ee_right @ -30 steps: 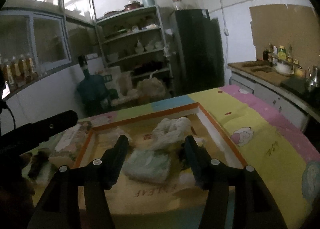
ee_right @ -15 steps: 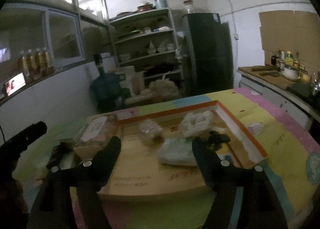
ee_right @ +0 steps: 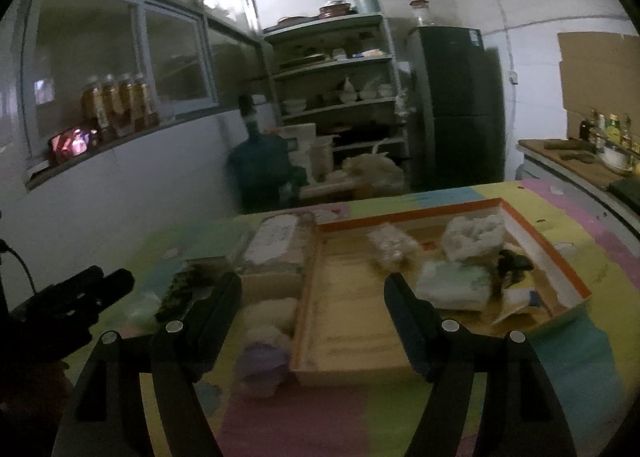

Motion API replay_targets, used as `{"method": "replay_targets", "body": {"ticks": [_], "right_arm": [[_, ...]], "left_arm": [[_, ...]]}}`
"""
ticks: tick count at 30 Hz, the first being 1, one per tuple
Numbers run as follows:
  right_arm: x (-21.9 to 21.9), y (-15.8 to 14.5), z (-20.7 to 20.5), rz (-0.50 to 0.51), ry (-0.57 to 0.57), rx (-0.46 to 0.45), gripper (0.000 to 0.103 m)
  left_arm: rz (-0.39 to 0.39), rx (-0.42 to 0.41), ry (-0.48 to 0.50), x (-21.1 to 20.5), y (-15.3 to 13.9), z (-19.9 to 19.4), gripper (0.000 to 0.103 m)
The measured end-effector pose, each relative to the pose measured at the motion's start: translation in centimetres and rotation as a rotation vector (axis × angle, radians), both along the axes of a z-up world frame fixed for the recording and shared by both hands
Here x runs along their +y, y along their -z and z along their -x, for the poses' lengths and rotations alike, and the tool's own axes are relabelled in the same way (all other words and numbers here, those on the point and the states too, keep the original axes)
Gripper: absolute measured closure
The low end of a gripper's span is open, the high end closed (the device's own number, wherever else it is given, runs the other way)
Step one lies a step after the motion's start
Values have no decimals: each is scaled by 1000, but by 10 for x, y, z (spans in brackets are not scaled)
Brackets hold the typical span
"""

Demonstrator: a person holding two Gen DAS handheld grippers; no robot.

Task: Organize soft objects
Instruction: 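Move both open tools back to the pile of soft items, then lower the left tool onto the pink wrapped towel and close it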

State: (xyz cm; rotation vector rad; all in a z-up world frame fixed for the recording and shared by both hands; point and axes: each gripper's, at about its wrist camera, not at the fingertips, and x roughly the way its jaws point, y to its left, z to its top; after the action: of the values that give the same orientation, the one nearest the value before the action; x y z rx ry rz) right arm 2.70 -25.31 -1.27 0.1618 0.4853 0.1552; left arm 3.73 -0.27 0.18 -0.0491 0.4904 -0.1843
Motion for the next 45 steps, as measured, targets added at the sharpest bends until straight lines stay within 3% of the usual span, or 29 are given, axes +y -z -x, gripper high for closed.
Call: {"method": "replay_targets", "body": {"ticks": [9,24,31,37,45], "right_arm": [[29,6,-5,-23,-48,53,28],[78,16,-21,40,-121,101,28],[95,24,-29,62,-157,125,28],[100,28,-35,69,-167,142,28],[104,33,-41,60,-180,160,28]], "left_arm": [[28,11,-26,31,9,4,28],[80,72,-102,90,37,3,28],[93,158,-99,99,59,-12,28],[75,279,-105,102,83,-29,28],[58,356,-105,103,99,-48,28]]}}
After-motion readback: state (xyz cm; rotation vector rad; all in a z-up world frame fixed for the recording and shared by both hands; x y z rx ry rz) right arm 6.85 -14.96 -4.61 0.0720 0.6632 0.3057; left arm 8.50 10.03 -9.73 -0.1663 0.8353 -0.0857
